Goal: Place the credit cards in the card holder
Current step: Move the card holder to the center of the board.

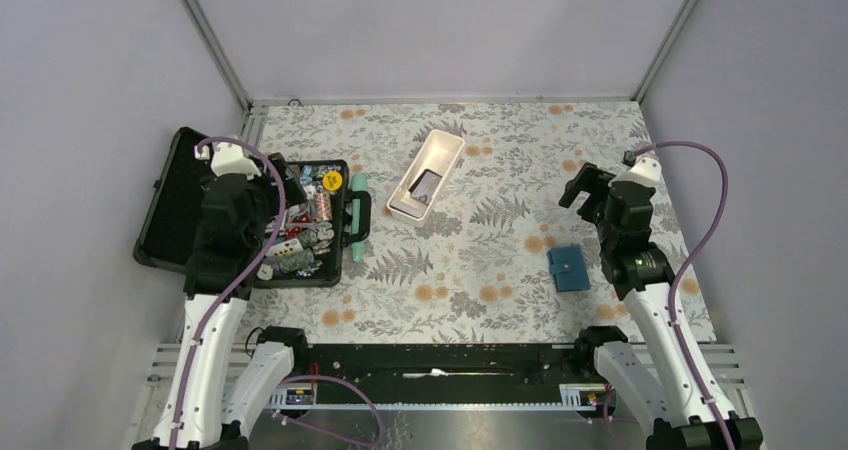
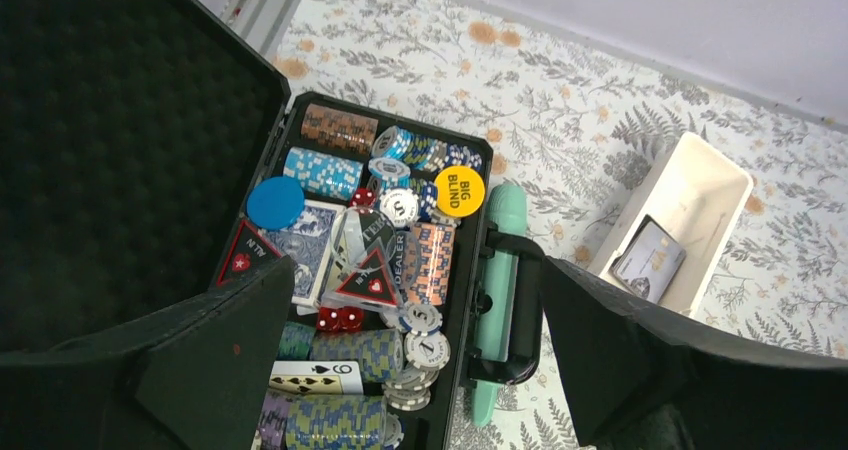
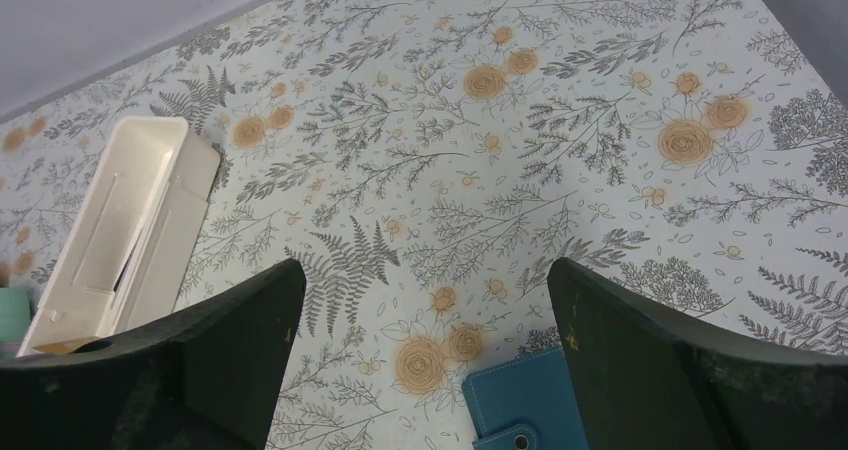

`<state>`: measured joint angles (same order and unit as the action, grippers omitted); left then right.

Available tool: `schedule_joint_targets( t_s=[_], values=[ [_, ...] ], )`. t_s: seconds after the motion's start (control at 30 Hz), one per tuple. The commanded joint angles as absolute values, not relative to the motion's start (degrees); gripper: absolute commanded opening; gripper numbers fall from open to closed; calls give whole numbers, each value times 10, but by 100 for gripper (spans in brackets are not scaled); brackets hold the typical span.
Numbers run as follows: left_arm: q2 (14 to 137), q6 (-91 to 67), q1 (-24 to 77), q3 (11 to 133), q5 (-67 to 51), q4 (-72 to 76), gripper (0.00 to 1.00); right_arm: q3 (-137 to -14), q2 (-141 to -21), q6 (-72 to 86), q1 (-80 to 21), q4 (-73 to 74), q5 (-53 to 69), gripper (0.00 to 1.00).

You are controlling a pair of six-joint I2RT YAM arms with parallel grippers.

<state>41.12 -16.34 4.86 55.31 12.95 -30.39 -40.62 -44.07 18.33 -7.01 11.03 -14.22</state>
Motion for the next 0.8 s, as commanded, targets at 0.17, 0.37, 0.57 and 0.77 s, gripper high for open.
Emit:
schedule_joint_targets(
  t_s=[0.17,0.37,0.57,0.77],
  values=[
    [421,-169,46,553,140,-293,99,-387,-405,205,-69,110,-168,99],
    [437,-167,46,551,134,-307,99,-360,-428,261,-69,121,-127,99],
    [435,-171,46,535,113,-296,99,-322,-503,327,-66,135,-83,99],
    [442,-171,45,524,85,-291,99,-289,-519,335,-19,134,-64,99]
  ],
)
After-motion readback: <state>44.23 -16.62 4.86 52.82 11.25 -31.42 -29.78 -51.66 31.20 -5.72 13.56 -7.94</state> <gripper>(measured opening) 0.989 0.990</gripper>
